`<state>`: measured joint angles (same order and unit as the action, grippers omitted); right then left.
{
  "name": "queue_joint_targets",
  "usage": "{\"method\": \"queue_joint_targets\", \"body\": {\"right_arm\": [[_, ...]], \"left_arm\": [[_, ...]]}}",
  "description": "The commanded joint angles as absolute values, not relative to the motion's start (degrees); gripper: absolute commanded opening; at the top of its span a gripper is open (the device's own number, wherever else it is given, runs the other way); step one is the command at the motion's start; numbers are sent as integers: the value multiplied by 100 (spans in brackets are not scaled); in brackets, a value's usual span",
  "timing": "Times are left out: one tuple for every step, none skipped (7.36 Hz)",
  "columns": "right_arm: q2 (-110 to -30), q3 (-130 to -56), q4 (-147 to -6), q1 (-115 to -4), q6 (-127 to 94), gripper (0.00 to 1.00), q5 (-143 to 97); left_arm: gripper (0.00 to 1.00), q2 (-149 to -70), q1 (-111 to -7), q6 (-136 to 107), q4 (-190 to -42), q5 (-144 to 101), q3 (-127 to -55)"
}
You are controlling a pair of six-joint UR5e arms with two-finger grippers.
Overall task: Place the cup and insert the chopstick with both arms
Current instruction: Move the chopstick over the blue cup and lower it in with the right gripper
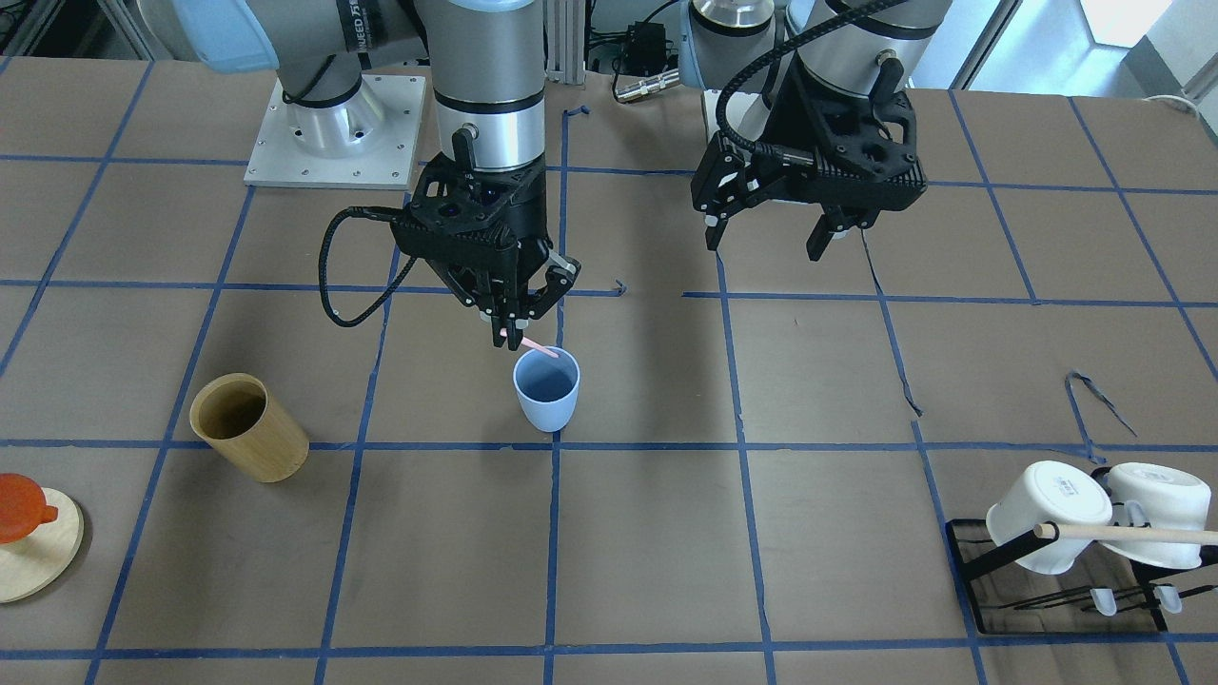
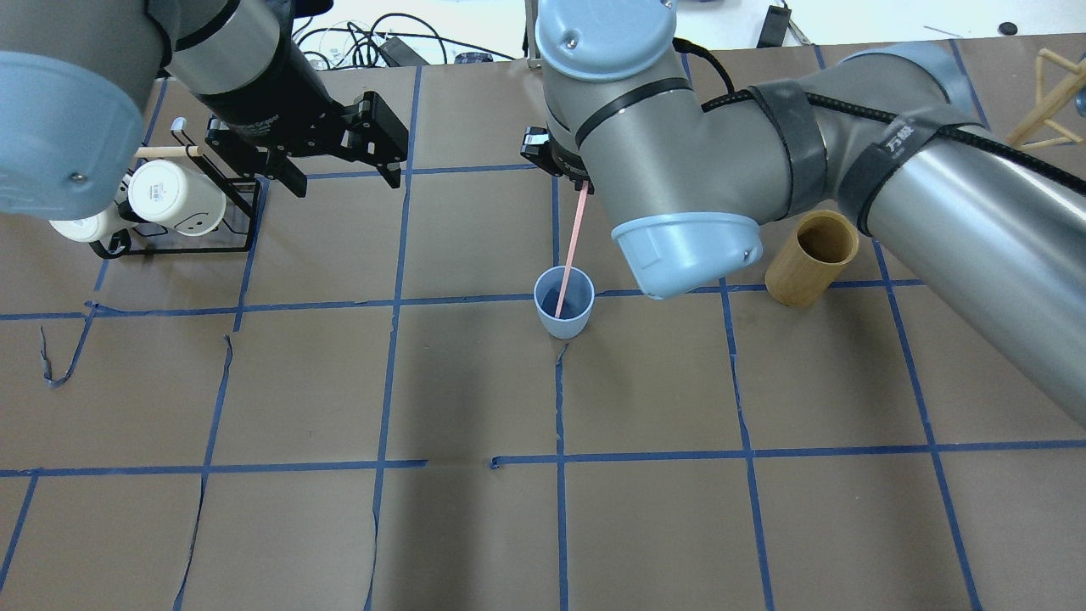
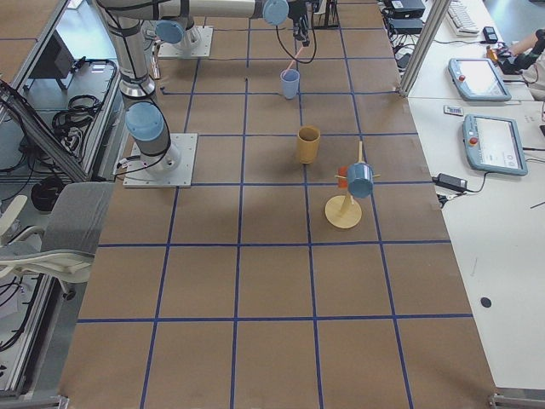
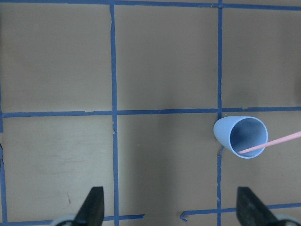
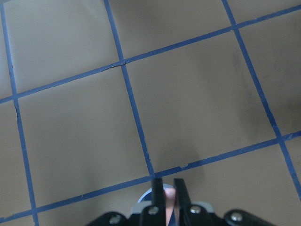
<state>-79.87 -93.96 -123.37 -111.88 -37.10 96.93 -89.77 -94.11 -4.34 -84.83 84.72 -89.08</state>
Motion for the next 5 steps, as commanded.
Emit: {"method": "queue_joint_targets", "body": {"right_arm": [[-7972, -9501, -12516, -11188, -3709, 23, 9686], [-7972, -9501, -12524, -11188, -3709, 64, 9694], [-7972, -9466, -12524, -11188, -3744, 91, 9703], [-7972, -9422, -12498, -11171, -3718, 91, 9712], [-8006, -9361, -12463, -11093, -3657, 100, 9703]], "left_arm": [[100, -8974, -9361, -431, -8481, 8473, -8912], [100, -8974, -9352, -378, -8481, 8490, -8903], [100, -8974, -9352, -274, -8481, 8499, -8903], [100, -8965, -9352, -255, -8481, 8499, -8903], [100, -8956, -9352, -255, -8481, 8499, -8903]]}}
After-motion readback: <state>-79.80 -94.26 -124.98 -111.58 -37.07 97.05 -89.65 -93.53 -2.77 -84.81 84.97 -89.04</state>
